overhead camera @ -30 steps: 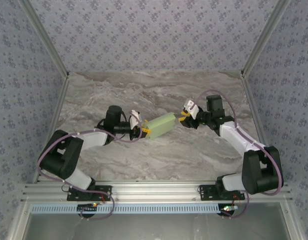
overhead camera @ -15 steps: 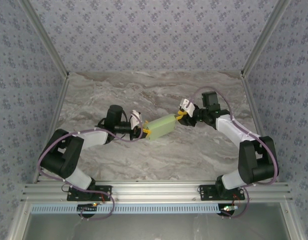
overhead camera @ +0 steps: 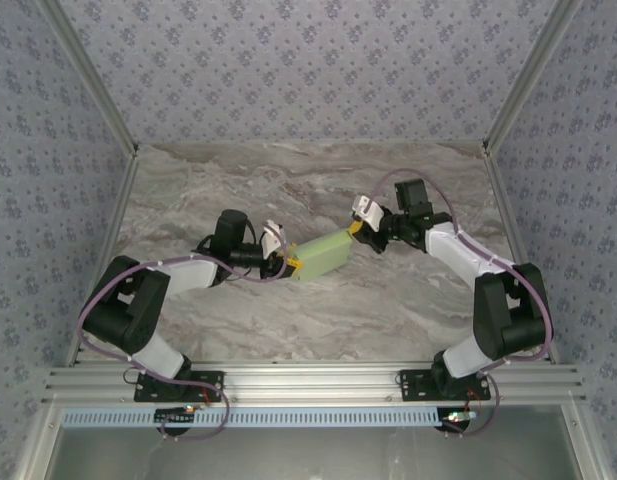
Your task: Fold the paper box
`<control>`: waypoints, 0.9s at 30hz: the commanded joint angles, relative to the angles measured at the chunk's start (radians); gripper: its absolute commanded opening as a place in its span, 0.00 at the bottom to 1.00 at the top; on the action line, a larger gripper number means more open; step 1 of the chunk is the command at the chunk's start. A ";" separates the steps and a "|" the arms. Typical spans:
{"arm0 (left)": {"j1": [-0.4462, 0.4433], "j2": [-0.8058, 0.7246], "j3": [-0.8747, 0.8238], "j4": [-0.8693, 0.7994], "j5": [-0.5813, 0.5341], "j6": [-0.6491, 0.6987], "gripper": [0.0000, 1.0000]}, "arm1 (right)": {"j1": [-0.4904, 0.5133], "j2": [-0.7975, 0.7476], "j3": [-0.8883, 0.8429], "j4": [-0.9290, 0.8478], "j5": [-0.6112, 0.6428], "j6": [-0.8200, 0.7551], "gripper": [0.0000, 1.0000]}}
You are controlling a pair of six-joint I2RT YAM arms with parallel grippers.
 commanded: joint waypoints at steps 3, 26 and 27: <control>-0.017 0.023 0.041 -0.025 0.001 0.046 0.33 | 0.070 0.011 0.079 -0.097 0.144 0.099 0.05; -0.031 0.064 0.035 0.018 -0.081 0.042 0.50 | 0.266 -0.078 0.007 -0.120 0.556 0.478 0.04; -0.030 0.062 0.035 0.018 -0.084 0.044 0.50 | 0.268 -0.080 0.004 -0.117 0.558 0.483 0.04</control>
